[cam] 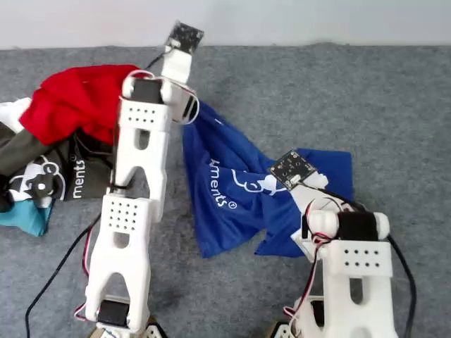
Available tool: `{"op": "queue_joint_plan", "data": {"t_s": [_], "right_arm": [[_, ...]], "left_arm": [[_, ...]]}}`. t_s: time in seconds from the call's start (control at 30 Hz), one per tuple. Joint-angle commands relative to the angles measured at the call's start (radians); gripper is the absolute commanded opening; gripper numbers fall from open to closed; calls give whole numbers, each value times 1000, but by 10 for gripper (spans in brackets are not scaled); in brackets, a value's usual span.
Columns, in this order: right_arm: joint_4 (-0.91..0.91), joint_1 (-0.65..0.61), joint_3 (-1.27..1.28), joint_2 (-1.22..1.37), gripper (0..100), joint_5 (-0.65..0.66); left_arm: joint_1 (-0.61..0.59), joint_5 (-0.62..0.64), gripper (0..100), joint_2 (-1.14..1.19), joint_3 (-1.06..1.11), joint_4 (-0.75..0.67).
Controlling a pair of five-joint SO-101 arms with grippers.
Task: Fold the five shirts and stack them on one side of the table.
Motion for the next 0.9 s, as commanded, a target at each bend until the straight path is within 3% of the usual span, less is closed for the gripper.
{"op": "queue_joint_plan", "data": {"t_s": [0.0,0.1,0.2,0.37,0.63,0.77,0.87], "right_arm": [[-15,-10,0,2,9,-9],[-8,-7,0,2,9,-9],[-7,-4,0,2,9,-8],[-7,-2,0,10,9,-8],[-8,-2,0,12,9,-8],[-8,-2,0,12,9,-9],[-7,-2,0,12,9,-9]], "left_arm": [[-15,-41,168,-74,-16,83],[-17,-37,166,-100,139,86],[17,-54,165,-213,437,87],[106,-87,131,-591,995,80],[176,-209,127,-1137,1632,63],[285,-216,130,-1289,1929,-123],[347,-147,130,-1327,2049,-247]]}}
